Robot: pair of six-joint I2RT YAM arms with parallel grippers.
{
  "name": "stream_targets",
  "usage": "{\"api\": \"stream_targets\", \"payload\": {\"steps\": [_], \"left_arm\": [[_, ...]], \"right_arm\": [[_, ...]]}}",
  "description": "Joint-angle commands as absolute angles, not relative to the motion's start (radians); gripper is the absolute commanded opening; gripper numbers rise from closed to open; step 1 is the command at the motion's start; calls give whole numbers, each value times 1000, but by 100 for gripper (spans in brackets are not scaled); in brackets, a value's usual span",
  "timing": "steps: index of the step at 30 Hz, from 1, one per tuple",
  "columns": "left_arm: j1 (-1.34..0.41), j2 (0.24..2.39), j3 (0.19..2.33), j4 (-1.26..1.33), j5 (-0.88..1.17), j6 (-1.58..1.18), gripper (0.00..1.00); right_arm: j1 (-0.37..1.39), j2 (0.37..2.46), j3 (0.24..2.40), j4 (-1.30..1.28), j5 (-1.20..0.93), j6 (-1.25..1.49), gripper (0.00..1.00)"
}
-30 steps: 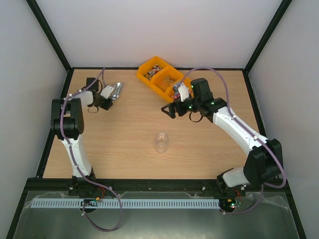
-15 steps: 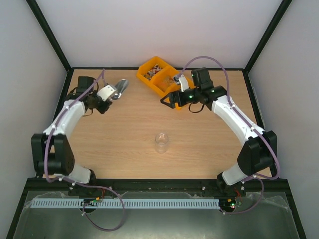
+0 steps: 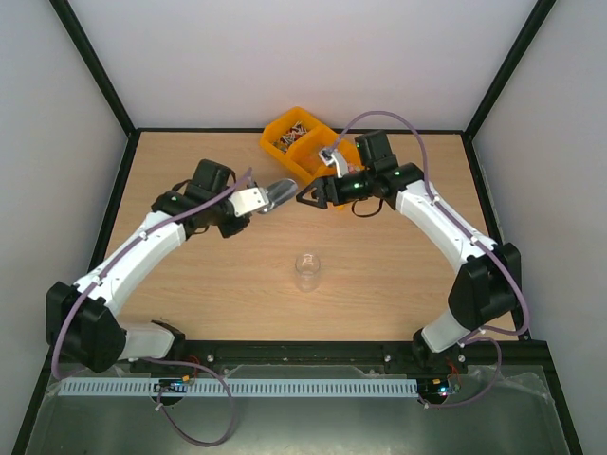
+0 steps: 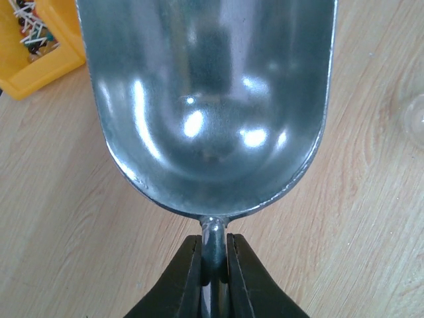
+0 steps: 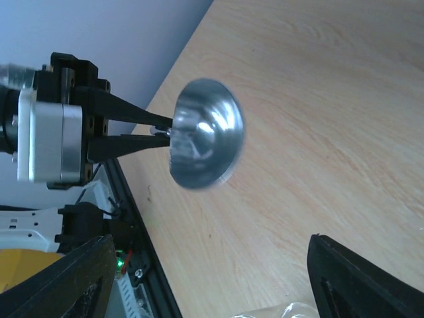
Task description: Pack the candies
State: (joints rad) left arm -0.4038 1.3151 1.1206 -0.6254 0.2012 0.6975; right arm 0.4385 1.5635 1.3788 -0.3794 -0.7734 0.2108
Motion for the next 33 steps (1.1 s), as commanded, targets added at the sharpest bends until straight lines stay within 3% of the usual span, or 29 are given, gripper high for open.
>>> {"api": "stream_targets", "payload": {"steps": [1,9,19,22,25,27,30,33], "left_arm": [[-487,1303,1126,-650,87,706,2],[-597,1291,1124,-654,19,717,2],[-618,1251,1105,-670,40,755,3],[-618,1215,1091,-650,71,757,7],[-616,1173,1065,-609,75,749,24],[-609,1141,1050,-584,93,742,41],[-569,1093,1032,-547,160,732,54],[-526,1034,1009,-502,245,731,59]], "right_arm": [[471,1585,1409,-438,-818,210,79],[507,1628,1414,-455,-784,206,57],[507,1640,1411,-473,-782,192,9],[508,1639,1414,-469,-784,198,2],[500,1636,1413,-462,-824,213,1],[481,1635,1410,-449,-869,238,1],[441,1637,1392,-412,-960,298,1],[416,1640,1365,-381,-1052,342,1]]}}
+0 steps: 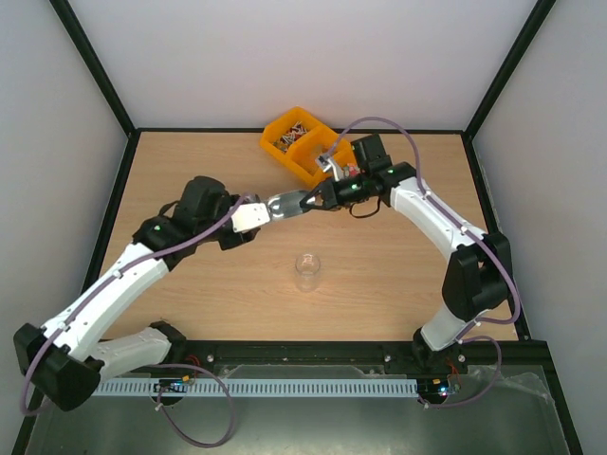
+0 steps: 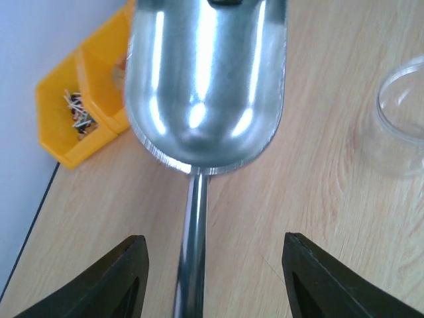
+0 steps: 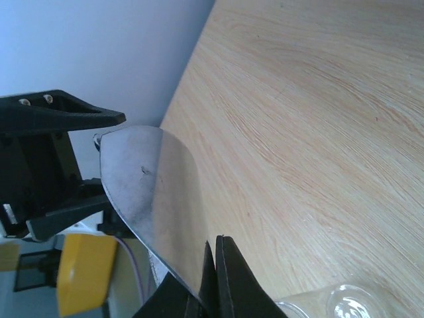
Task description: Pack the candies
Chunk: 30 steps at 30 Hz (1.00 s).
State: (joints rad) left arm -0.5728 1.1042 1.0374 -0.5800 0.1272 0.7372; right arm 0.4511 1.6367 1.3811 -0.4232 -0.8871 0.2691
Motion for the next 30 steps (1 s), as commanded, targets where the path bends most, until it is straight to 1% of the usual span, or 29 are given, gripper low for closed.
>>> {"api": "stream_targets", "payload": {"steps": [1,4,6,7,10,12,16,21,25,27,30], "left_arm": [[-510,1011,989,-485,281,738,60],[-500,982,979,-489,338,749,61],[-482,948,959,-488,412,746,62],[-466,913,935,-467,461,750,62],[-456,806,846,-380,557,771,68],[-456,787,818,-342,554,762,68],[-454,834,840,-348,521,757,54],[-463,843,821,-318,548,769,47],[-465,885,840,-309,506,759,37],[-466,890,846,-306,508,757,34],[-468,897,850,-305,516,744,33]], "right_arm": [[413,1639,1353,-369,-1073,356,1],[413,1628,1316,-331,-1126,398,1],[413,1615,1291,-288,-1152,427,1],[413,1610,1276,-270,-1165,442,1],[413,1595,1236,-226,-1197,476,1],[413,1581,1207,-183,-1222,509,1],[413,1559,1180,-158,-1242,531,1],[418,1555,1168,-163,-1258,531,1],[425,1553,1164,-173,-1253,517,1],[429,1554,1159,-173,-1248,516,1],[435,1561,1159,-173,-1249,515,1]]}}
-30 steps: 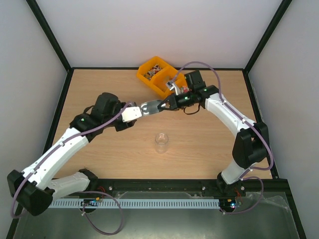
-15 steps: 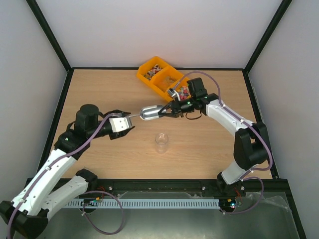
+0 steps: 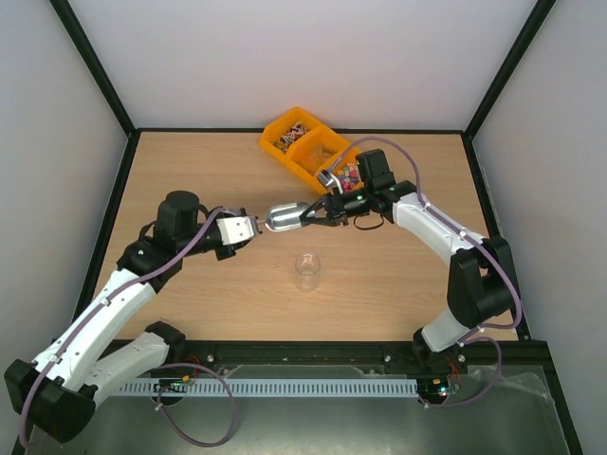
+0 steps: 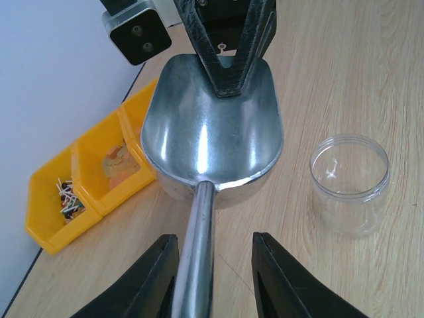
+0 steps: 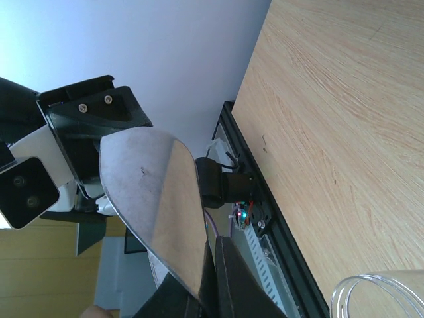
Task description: Pack the candies
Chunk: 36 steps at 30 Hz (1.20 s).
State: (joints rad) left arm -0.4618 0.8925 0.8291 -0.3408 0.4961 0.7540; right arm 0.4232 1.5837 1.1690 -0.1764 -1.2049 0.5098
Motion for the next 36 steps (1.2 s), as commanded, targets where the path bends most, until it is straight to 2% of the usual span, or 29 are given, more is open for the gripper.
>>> {"api": "stream_targets", "payload": {"steps": [1,14,21,24,26,27,28,33,36], "left_arm": [[-468,899,850,-304,516,740,32],[-477,903,866,-290,504,721,27],[-479,903,871,-295,506,722,14],[-479,902,873,-307,511,725,3],[-479,898,873,-318,514,724,2],[-479,897,875,-327,514,721,2],[-479,896,878,-337,514,714,2],[-479,903,896,-404,490,650,2],[-479,926,925,-457,460,607,2]], "right_arm": [[436,1563,1160,-173,-1248,514,1],[448,1576,1153,-178,-1241,509,1],[448,1582,1156,-179,-1243,508,1],[448,1585,1158,-178,-1243,511,1],[448,1585,1159,-177,-1239,508,2],[448,1586,1162,-179,-1236,501,7],[447,1584,1168,-190,-1229,485,17],[423,1581,1264,-365,-1138,318,76],[383,1580,1326,-448,-1077,230,90]]}}
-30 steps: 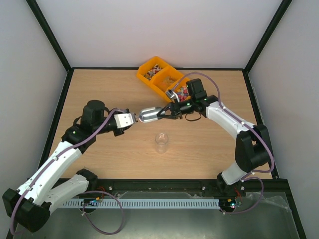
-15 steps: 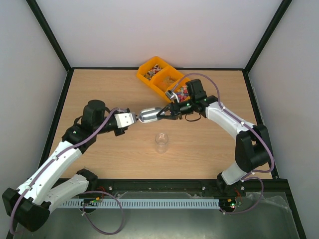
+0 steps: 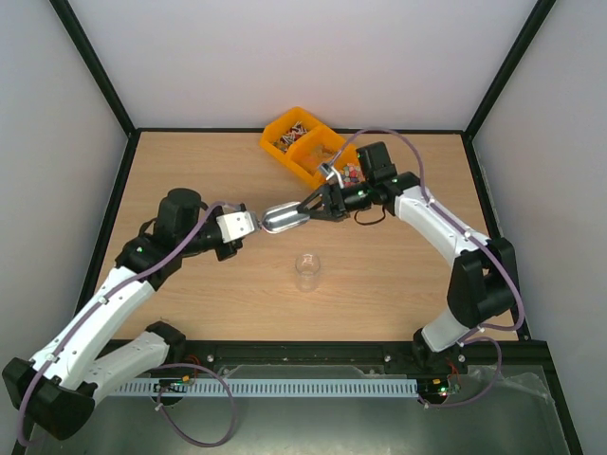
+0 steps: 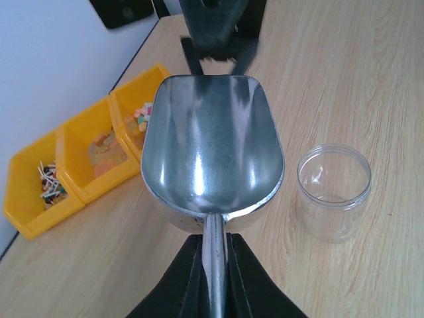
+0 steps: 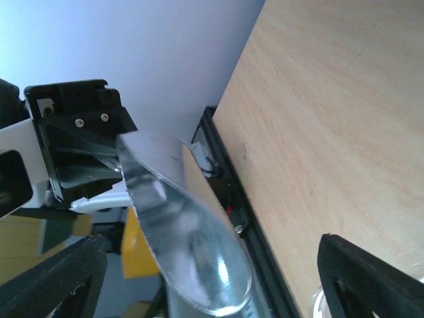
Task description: Pack the candies
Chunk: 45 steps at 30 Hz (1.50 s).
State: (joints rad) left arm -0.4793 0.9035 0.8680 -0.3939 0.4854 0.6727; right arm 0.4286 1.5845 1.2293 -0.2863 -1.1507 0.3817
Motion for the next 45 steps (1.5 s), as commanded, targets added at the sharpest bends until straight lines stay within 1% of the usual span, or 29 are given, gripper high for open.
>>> {"api": "stream_targets", "payload": {"steps": [1,5,8,10,13,19,21,23,30,36,40,45], "left_arm": [[-478,937,935,-480,451,605,2],[-470,963,935,-516,413,594,2],[-453,988,918,-501,420,588,2],[-440,1021,937,-497,426,578,2],[-379,1077,988,-491,458,569,2],[-264,1182,1084,-484,533,542,2],[-241,1205,1107,-477,530,524,2],[-216,1209,1111,-461,532,499,2],[-185,1255,1145,-454,485,421,2],[-152,1314,1205,-472,461,387,2],[-149,1342,1223,-468,442,368,2],[-149,1357,1239,-451,442,335,2]], "right_arm": [[368,1581,1345,-481,-1057,191,92],[302,1603,1433,-602,-922,32,94],[240,1632,1476,-616,-803,-63,95],[210,1666,1518,-614,-689,-127,95],[153,1751,1602,-590,-601,-201,95],[49,2050,1895,-664,-564,-245,90],[37,2131,1959,-670,-505,-255,89],[37,2189,2020,-681,-468,-268,87],[42,2361,2246,-742,-424,-321,85],[83,2425,2275,-708,-356,-406,80],[111,2444,2277,-697,-341,-441,74],[155,2457,2277,-698,-283,-485,61]]}}
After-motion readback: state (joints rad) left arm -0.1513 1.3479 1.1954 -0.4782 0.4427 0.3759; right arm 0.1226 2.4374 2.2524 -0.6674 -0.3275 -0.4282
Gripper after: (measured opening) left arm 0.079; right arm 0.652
